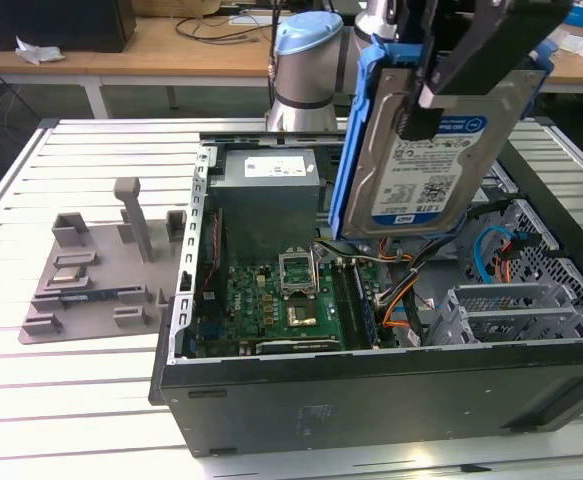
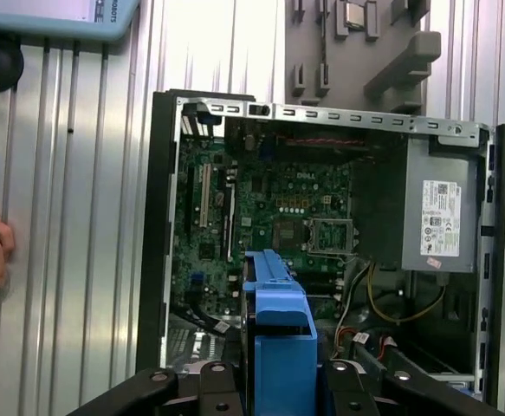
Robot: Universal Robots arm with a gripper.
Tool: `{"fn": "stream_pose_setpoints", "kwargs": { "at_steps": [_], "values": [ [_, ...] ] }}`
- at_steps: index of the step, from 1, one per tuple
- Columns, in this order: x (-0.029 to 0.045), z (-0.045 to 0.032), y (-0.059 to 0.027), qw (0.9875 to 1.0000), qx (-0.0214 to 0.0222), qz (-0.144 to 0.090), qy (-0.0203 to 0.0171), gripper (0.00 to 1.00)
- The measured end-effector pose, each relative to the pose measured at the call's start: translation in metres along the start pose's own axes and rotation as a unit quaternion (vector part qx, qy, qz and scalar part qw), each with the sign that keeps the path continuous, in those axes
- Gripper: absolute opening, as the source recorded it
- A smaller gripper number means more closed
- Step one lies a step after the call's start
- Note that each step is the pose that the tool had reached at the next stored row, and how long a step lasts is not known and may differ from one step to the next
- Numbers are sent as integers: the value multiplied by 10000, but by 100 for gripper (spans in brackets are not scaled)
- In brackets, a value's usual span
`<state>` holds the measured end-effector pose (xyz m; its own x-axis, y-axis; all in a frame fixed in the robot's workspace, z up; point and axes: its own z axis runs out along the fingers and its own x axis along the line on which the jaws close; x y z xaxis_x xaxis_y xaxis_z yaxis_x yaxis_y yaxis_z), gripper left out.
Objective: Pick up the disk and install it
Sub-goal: 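Pick up the disk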
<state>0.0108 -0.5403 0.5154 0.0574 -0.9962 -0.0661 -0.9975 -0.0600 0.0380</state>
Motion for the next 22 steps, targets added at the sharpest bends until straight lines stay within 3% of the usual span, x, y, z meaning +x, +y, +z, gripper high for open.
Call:
{"fn": "stream_pose_setpoints", "kwargs": {
  "at_steps": [8, 22],
  "values": [
    [16, 28, -234, 10000, -4, 0, 3, 37],
    [39, 103, -530, 10000, -8, 1, 11, 37]
  ]
}}
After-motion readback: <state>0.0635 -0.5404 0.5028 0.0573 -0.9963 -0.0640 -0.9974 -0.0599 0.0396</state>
